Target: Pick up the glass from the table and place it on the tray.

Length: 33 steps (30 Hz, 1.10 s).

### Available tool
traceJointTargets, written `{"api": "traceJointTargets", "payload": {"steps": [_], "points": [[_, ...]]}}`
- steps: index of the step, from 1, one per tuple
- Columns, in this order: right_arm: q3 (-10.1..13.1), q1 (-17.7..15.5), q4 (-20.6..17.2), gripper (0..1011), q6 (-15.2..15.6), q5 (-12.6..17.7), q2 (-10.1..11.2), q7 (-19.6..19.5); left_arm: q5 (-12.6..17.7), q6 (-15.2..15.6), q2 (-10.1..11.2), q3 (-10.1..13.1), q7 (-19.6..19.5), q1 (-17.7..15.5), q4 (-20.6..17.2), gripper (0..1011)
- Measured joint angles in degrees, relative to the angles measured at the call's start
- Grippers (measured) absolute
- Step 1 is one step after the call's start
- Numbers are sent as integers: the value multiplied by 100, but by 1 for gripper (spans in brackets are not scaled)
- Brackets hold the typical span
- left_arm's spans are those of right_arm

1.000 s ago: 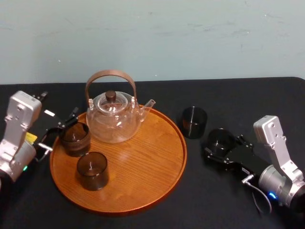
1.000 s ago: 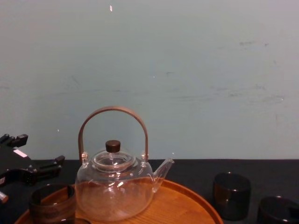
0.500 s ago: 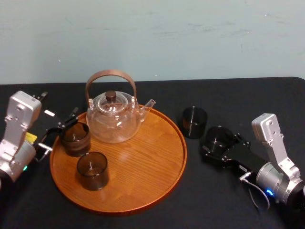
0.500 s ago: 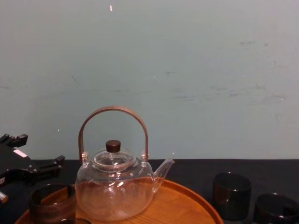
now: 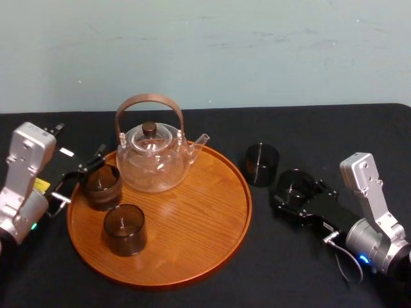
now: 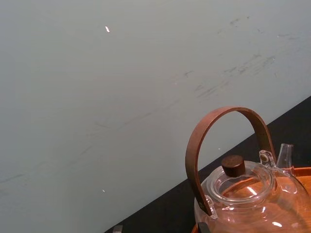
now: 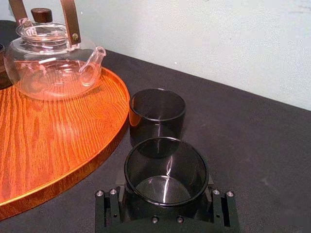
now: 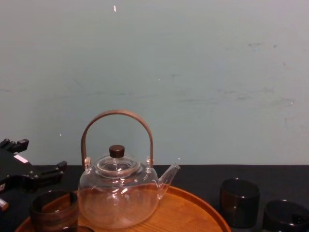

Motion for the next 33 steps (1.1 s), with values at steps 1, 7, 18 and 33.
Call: {"api": "traceJointTargets", "payload": {"steps": [1, 7, 18, 33], "points": [[1, -2, -2, 906, 1, -1, 1, -2, 0, 0, 0, 0, 0, 0, 0, 1001], [1, -5, -9, 906, 5, -4, 3, -6, 0, 0, 0, 0, 0, 0, 0, 1002], [2, -19, -35, 906, 11, -10, 13, -15, 0, 0, 0, 0, 0, 0, 0, 1001], [69, -405, -922, 906, 54, 0, 204, -77, 0, 0, 0, 0, 0, 0, 0, 1002]]}}
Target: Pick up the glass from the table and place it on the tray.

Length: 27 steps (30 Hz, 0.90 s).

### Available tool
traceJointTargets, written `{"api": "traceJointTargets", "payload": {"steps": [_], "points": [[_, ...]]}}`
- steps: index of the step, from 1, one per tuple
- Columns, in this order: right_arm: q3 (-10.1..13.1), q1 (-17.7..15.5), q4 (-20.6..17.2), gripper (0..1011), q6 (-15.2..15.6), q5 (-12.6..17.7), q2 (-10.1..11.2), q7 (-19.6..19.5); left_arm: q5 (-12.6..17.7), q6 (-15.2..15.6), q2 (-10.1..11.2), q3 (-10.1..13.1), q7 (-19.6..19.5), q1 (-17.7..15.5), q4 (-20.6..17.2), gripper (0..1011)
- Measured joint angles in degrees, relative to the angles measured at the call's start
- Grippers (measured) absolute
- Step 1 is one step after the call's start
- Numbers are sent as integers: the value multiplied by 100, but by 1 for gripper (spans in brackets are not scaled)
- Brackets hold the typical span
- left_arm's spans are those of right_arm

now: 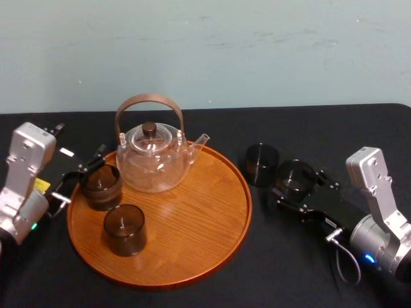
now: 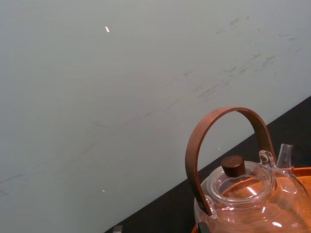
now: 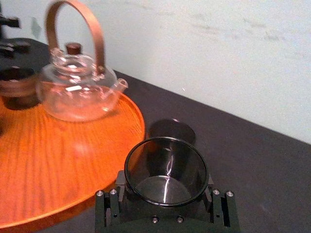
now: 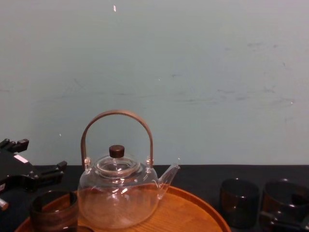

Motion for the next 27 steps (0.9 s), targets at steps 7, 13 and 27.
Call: {"api": "traceJointTargets", "payload": {"steps": [7, 13, 27], "points": [[-104, -225, -528, 906, -4, -4, 68, 51, 0, 0, 0, 0, 0, 0, 0, 1001], [-241, -272, -683, 906, -11, -6, 74, 128, 0, 0, 0, 0, 0, 0, 0, 1001], [-645, -137, -662, 907, -21, -8, -2, 316, 0, 0, 0, 0, 0, 0, 0, 1001]]}}
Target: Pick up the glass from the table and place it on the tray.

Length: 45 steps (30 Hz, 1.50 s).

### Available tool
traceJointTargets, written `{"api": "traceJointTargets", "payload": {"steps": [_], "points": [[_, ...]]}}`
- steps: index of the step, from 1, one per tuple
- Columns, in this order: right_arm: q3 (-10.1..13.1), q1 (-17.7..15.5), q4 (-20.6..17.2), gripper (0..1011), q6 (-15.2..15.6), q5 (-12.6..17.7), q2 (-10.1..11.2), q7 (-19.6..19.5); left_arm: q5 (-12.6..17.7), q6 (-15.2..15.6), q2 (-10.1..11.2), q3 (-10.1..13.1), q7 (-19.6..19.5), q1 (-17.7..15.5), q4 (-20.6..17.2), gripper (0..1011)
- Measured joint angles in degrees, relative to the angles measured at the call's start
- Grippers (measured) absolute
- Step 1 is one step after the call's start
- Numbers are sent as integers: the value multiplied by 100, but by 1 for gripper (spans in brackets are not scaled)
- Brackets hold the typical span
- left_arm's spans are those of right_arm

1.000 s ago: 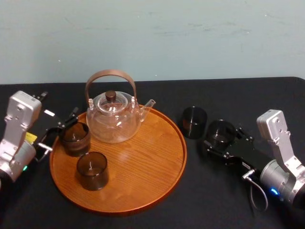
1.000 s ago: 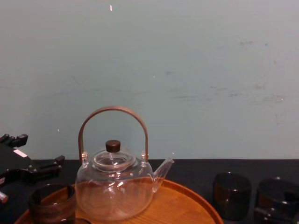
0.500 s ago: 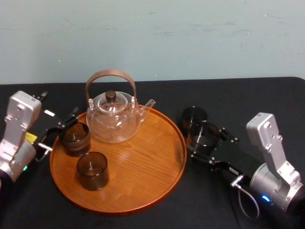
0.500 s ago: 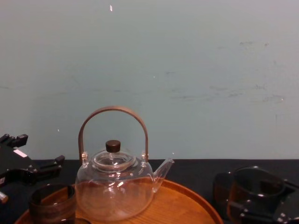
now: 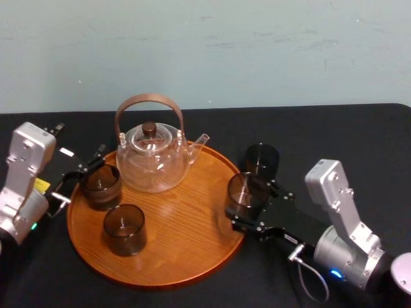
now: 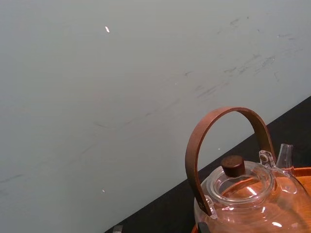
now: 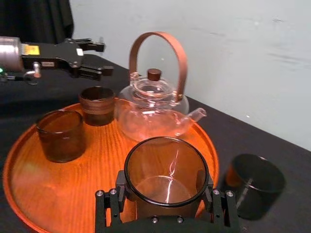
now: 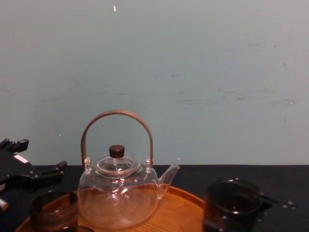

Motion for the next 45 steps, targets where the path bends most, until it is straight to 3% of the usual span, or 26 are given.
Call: {"api": "traceJointTargets", "payload": {"steps": [26, 45], "points": [[-809, 612, 499, 906, 18, -153, -356, 203, 0, 0, 0, 0, 0, 0, 0, 1001], [-1182, 839, 844, 907, 30, -216, -547, 337, 0, 0, 0, 0, 0, 0, 0, 1001]]}}
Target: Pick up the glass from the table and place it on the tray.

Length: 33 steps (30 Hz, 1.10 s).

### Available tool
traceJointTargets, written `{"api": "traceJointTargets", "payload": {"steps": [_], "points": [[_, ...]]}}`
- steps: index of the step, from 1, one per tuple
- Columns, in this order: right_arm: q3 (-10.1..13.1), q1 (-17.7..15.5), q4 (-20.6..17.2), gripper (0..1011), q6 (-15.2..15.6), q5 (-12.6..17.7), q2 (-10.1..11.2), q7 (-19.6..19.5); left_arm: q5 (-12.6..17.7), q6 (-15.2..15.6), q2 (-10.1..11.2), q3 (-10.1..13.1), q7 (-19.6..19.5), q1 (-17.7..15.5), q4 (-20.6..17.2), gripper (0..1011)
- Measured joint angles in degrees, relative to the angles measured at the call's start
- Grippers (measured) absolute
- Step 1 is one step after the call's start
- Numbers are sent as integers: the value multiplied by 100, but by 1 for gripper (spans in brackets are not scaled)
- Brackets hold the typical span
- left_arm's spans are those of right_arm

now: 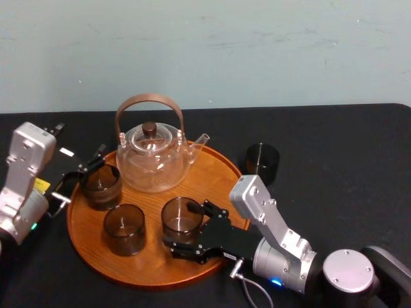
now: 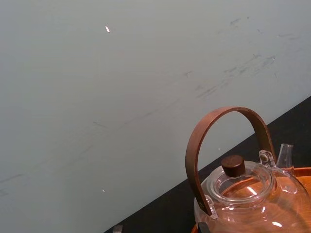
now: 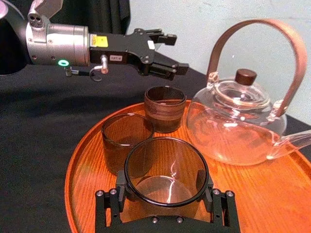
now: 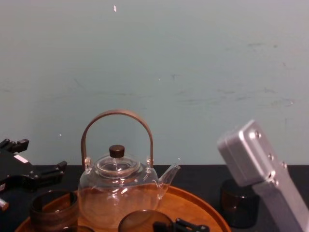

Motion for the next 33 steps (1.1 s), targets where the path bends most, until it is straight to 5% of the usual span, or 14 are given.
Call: {"api": "traceJointTargets", "payload": {"steps": [33], "points": [[-130, 177, 469, 906, 11, -17, -131, 37, 0, 0, 0, 0, 0, 0, 0, 1001]]}}
